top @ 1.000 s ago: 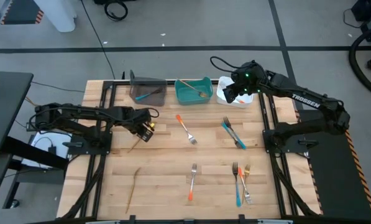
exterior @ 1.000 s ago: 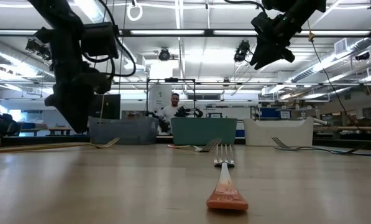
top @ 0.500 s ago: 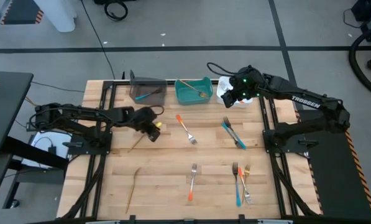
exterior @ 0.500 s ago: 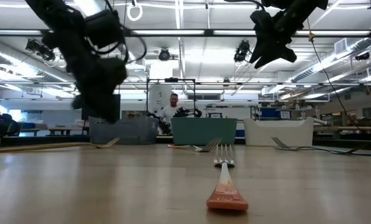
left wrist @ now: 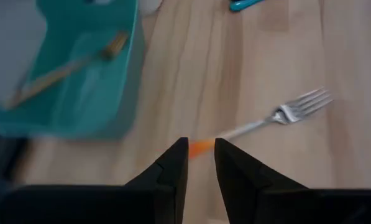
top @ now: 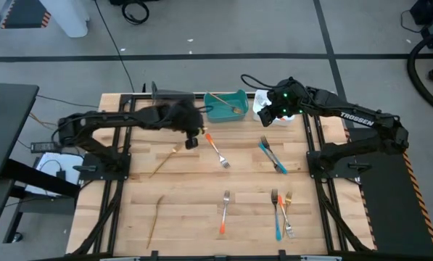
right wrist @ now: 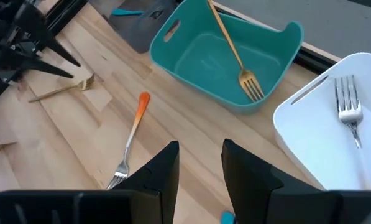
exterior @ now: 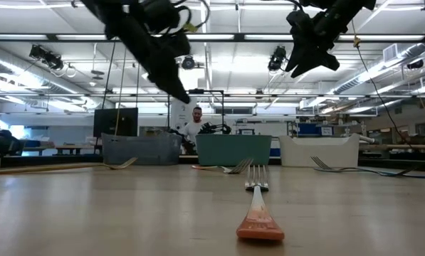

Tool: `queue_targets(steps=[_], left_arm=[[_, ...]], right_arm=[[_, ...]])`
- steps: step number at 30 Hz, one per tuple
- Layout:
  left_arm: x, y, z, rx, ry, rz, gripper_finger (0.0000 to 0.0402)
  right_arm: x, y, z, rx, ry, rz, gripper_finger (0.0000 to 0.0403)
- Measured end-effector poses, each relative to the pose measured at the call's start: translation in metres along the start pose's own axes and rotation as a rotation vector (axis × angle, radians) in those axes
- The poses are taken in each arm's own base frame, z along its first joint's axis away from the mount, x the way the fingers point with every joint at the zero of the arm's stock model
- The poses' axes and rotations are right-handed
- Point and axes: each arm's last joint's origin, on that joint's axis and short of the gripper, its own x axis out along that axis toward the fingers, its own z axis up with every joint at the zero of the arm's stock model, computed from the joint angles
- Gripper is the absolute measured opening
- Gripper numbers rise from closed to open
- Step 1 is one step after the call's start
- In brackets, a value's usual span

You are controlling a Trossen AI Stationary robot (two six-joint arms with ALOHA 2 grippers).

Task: Sort silverware by color (type)
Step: Put the orange fork into the white bin

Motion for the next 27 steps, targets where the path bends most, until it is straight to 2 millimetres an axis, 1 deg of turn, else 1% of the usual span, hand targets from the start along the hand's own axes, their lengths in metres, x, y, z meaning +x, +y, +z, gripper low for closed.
queue_targets(steps=[3, 9, 14, 18, 21, 27], left_arm=[[0.014, 0.004, 0.017, 0.132, 0.011, -0.007, 0.0087], [0.045, 0.004, 0.040, 0.325, 0.021, -0.032, 0.0087], [0.074, -0.008, 0.041, 0.468, 0.069, -0.098, 0.0087], [0.091, -0.021, 0.031, 0.557, 0.146, -0.167, 0.0094], [0.096, -0.029, 0.026, 0.635, 0.175, -0.206, 0.0101], [0.103, -0.041, 0.026, 0.738, 0.155, -0.227, 0.0103]], right_arm=[[0.000, 0.000, 0.000, -0.001, 0.000, -0.001, 0.0128], [0.000, 0.000, 0.000, -0.004, 0.000, -0.001, 0.0128], [0.000, 0.000, 0.000, -0.009, 0.001, -0.001, 0.0128], [0.000, 0.000, 0.000, -0.009, 0.002, -0.001, 0.0128], [0.000, 0.000, 0.000, -0.009, 0.002, 0.000, 0.0128], [0.000, 0.000, 0.000, -0.009, 0.003, -0.001, 0.0128]])
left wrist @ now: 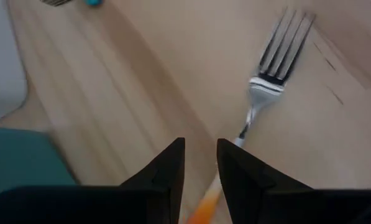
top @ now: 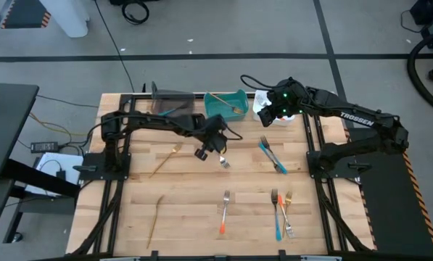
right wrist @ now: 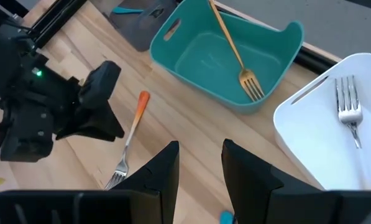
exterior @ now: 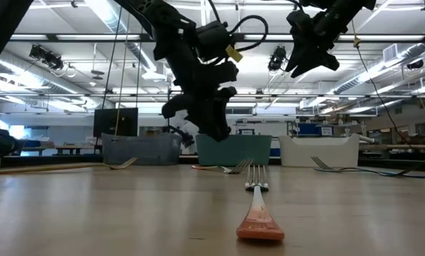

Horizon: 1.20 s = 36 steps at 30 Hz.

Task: Sort silverware by color (type)
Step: Put the orange fork into the white bin

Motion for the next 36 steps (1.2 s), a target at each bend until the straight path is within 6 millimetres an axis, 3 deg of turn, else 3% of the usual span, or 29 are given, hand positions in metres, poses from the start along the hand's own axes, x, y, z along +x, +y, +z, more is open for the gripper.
queue_targets(steps=[18, 29, 33, 36], left_arm=[[0.036, -0.013, -0.005, 0.081, 0.018, -0.092, 0.0103], [0.055, -0.018, -0.013, 0.017, 0.070, -0.125, 0.0102], [0.059, -0.022, -0.015, 0.003, 0.072, -0.167, 0.0078], [0.058, -0.024, -0.015, -0.018, 0.078, -0.175, 0.0035]], right_arm=[[0.000, -0.001, -0.002, -0.004, 0.022, -0.009, 0.0128], [0.000, -0.001, -0.003, -0.008, 0.028, -0.012, 0.0128], [0.000, -0.001, -0.003, -0.008, 0.028, -0.012, 0.0128], [0.000, -0.001, -0.003, -0.007, 0.027, -0.011, 0.0128]])
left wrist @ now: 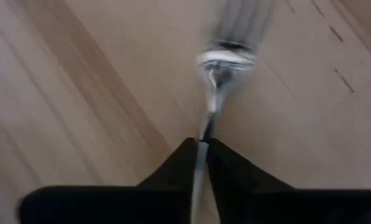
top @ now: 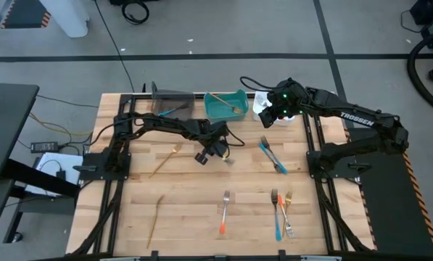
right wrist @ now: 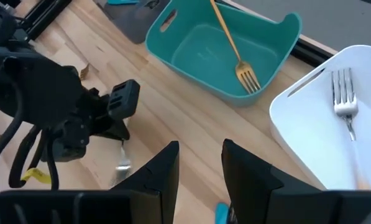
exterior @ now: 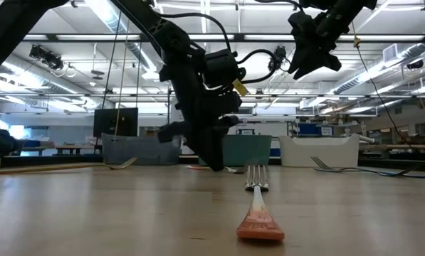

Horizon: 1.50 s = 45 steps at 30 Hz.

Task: Sort silverware by color (type)
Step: Put the orange fork into the white bin

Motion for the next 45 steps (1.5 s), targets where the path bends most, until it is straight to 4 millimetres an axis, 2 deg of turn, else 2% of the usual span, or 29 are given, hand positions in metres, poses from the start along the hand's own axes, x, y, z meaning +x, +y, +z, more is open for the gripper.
queue_targets(steps=[2, 9, 11, 15, 22, 26, 29, 35, 41, 45], left_arm=[[-0.001, 0.000, 0.000, -0.047, -0.006, -0.003, 0.0017], [-0.018, 0.002, -0.002, -0.212, -0.018, 0.005, 0.0016], [-0.029, 0.005, -0.004, -0.266, -0.027, 0.016, 0.0016], [-0.063, 0.018, -0.005, -0.354, -0.100, 0.095, 0.0010], [-0.101, 0.035, -0.014, -0.509, -0.200, 0.201, 0.0009], [-0.118, 0.044, -0.022, -0.633, -0.260, 0.247, 0.0009], [-0.133, 0.054, -0.025, -0.761, -0.356, 0.306, 0.0009], [-0.147, 0.069, -0.018, -0.919, -0.582, 0.376, 0.0009], [-0.162, 0.077, -0.003, -0.957, -0.877, 0.280, 0.0010], [-0.176, 0.082, 0.006, -0.921, -1.073, 0.237, 0.0010]], right_arm=[[0.000, 0.000, 0.000, -0.001, -0.001, 0.000, 0.0128], [0.000, 0.000, 0.000, -0.005, -0.001, 0.001, 0.0128], [0.000, 0.000, 0.000, -0.006, -0.001, 0.000, 0.0128], [0.000, 0.000, 0.000, -0.020, -0.004, -0.004, 0.0128], [0.000, -0.002, 0.002, 0.024, -0.030, -0.041, 0.0128], [-0.001, 0.000, 0.001, 0.028, 0.017, 0.060, 0.0128], [-0.001, 0.004, -0.001, 0.068, 0.053, 0.128, 0.0128], [-0.001, 0.018, -0.004, 0.126, 0.045, 0.174, 0.0128], [-0.004, 0.031, 0.010, 0.038, -0.150, 0.227, 0.0128], [-0.005, 0.033, 0.015, -0.061, -0.210, 0.241, 0.0128]])
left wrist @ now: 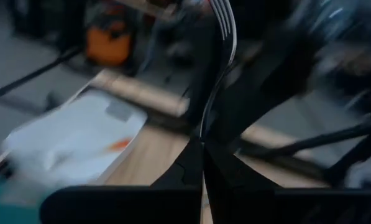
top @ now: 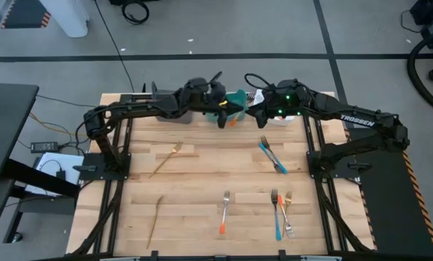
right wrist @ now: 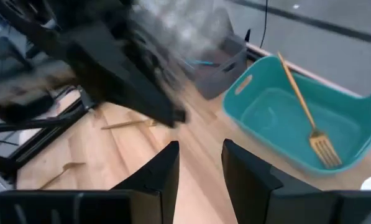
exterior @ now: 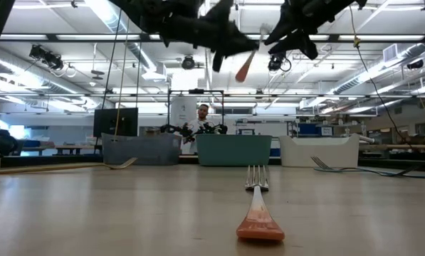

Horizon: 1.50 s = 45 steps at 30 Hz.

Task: Sort silverware by color (type)
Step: Put the orange fork into the white bin

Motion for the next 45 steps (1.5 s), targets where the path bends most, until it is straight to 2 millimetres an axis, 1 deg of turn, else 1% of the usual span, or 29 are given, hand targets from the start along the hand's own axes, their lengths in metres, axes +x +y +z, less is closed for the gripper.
queue_targets(steps=[4, 7, 12, 20, 26, 30, 34, 36, 38, 40, 43, 45], left_arm=[[-0.001, -0.002, 0.006, -0.027, -0.051, -0.047, 0.0010], [-0.001, -0.002, 0.006, -0.029, -0.049, -0.046, 0.0010], [-0.001, -0.002, 0.007, -0.025, -0.045, -0.046, 0.0010], [-0.004, 0.006, 0.005, -0.040, -0.017, -0.024, 0.0010], [-0.004, 0.007, 0.003, -0.046, 0.001, -0.022, 0.0010], [-0.003, 0.007, 0.003, -0.047, 0.008, -0.024, 0.0010], [-0.003, 0.007, 0.003, -0.047, 0.008, -0.023, 0.0010], [-0.003, 0.008, 0.003, -0.047, 0.006, -0.022, 0.0010], [-0.003, 0.008, 0.003, -0.047, 0.006, -0.022, 0.0010], [-0.003, 0.007, 0.003, -0.047, 0.006, -0.022, 0.0010], [-0.003, 0.007, 0.003, -0.047, 0.006, -0.026, 0.0011], [-0.003, 0.007, 0.003, -0.048, 0.006, -0.026, 0.0012]], right_arm=[[0.000, -0.001, 0.002, -0.026, -0.032, -0.032, 0.0128], [0.000, 0.002, 0.006, -0.066, -0.074, 0.002, 0.0128], [0.000, 0.003, 0.009, -0.084, -0.097, 0.022, 0.0128], [-0.001, 0.005, 0.011, -0.100, -0.116, 0.038, 0.0128], [-0.002, 0.007, 0.019, -0.116, -0.182, 0.113, 0.0128], [-0.003, 0.006, 0.020, -0.092, -0.210, 0.054, 0.0128], [-0.003, 0.005, 0.020, -0.086, -0.216, 0.036, 0.0124], [-0.002, 0.004, 0.020, -0.086, -0.215, 0.032, 0.0117], [-0.002, 0.004, 0.020, -0.086, -0.214, 0.032, 0.0101], [-0.002, 0.004, 0.020, -0.086, -0.214, 0.032, 0.0074], [-0.002, 0.005, 0.020, -0.092, -0.213, 0.033, 0.0022], [-0.002, 0.004, 0.020, -0.100, -0.214, 0.029, 0.0013]])
